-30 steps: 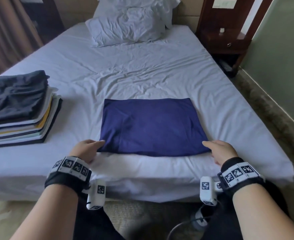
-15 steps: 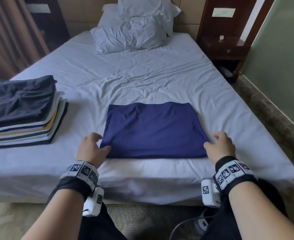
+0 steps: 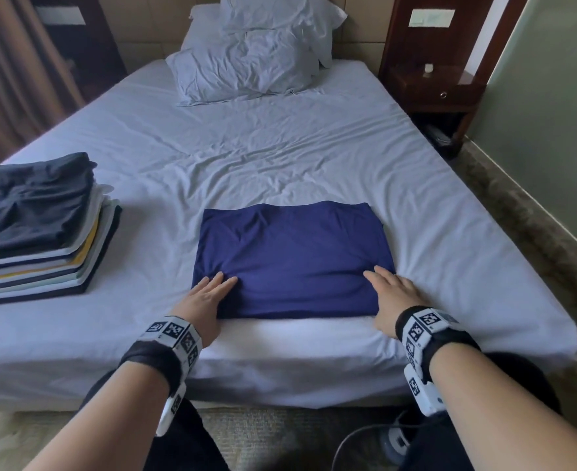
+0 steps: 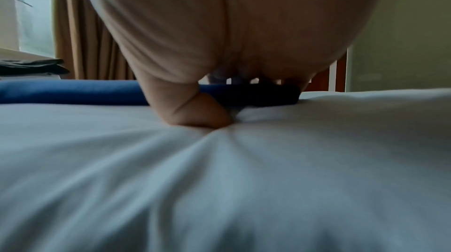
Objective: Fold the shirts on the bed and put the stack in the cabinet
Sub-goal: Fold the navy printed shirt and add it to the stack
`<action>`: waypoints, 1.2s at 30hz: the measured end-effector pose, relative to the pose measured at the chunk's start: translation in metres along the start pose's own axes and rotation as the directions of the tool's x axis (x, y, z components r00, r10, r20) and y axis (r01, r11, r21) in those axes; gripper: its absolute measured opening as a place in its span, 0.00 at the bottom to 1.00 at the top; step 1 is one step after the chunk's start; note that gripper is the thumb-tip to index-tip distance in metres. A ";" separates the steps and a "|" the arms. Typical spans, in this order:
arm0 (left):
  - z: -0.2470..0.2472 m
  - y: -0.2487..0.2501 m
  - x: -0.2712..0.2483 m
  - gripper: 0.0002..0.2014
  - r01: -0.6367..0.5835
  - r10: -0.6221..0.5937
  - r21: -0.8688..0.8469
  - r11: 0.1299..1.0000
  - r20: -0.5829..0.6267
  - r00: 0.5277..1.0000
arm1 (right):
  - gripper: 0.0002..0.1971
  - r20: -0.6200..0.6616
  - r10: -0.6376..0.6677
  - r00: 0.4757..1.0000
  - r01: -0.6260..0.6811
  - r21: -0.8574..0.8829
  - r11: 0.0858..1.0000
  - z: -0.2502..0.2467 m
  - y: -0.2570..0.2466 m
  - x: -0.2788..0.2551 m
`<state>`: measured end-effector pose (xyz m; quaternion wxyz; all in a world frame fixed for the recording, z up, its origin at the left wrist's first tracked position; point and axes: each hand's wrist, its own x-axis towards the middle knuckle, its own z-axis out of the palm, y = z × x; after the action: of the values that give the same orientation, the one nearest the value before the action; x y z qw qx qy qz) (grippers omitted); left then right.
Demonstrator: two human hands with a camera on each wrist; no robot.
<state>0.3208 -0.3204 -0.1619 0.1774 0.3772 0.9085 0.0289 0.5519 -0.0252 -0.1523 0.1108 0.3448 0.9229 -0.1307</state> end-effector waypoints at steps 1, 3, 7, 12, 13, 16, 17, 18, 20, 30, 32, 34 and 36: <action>-0.002 -0.001 0.000 0.47 -0.008 0.008 -0.013 1.000 -0.021 1.000 | 0.44 -0.028 0.001 1.000 -0.001 0.019 1.000 -0.002 0.002 0.001; -0.006 -0.004 -0.002 0.46 -0.019 0.015 -0.057 0.998 -0.076 0.997 | 0.43 -0.073 0.006 0.997 -0.001 0.074 0.997 -0.005 0.008 0.001; -0.009 -0.012 -0.005 0.40 -0.020 -0.018 -0.176 0.984 -0.207 0.978 | 0.36 -0.144 0.065 0.987 -0.035 0.199 0.979 -0.006 0.015 0.003; -0.033 -0.016 -0.021 0.19 -0.051 -0.127 -0.350 0.935 -0.468 0.875 | 0.20 -0.233 0.206 0.950 -0.081 0.452 0.888 -0.035 0.010 0.003; -0.045 -0.014 -0.025 0.18 -0.071 -0.158 -0.399 0.914 -0.513 0.844 | 0.19 -0.278 0.211 0.937 -0.055 0.479 0.876 -0.048 0.008 0.000; -0.089 -0.007 -0.029 0.16 -0.121 -0.232 -0.493 0.862 -0.595 0.769 | 0.13 -0.439 0.229 0.869 0.032 0.511 0.859 -0.093 0.000 -0.012; -0.106 -0.005 -0.030 0.15 -0.149 -0.246 -0.511 0.846 -0.623 0.743 | 0.11 -0.484 0.233 0.843 0.062 0.519 0.853 -0.110 -0.004 -0.018; -0.124 -0.001 -0.031 0.13 -0.174 -0.265 -0.530 0.830 -0.648 0.714 | 0.09 -0.519 0.243 0.819 0.088 0.534 0.841 -0.126 -0.007 -0.023; -0.161 0.009 -0.037 0.08 -0.219 -0.302 -0.561 0.798 -0.687 0.660 | 0.06 -0.583 0.275 0.764 0.152 0.578 0.802 -0.159 -0.012 -0.033; -0.231 0.002 -0.013 0.15 -0.267 -0.263 -0.581 0.769 -0.667 0.697 | 0.05 -0.640 0.385 0.664 0.277 0.690 0.669 -0.216 -0.004 -0.028; -0.204 -0.011 0.015 0.18 -0.223 -0.281 -0.679 0.699 -0.548 0.788 | 0.07 -0.570 0.379 0.729 0.170 0.687 0.706 -0.191 0.003 -0.016; -0.168 -0.022 0.041 0.16 -0.117 -0.317 -0.765 0.633 -0.394 0.863 | 0.13 -0.480 0.397 0.782 0.057 0.690 0.721 -0.160 0.013 0.000; -0.133 -0.026 0.064 0.13 0.013 -0.352 -0.811 0.585 -0.240 0.905 | 0.12 -0.373 0.419 0.828 -0.078 0.663 0.745 -0.129 0.024 0.021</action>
<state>0.2157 -0.2835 -0.0612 0.1505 0.1483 0.8508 0.4812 0.5381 0.0459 -0.0406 -0.2349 0.5073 0.7662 -0.3168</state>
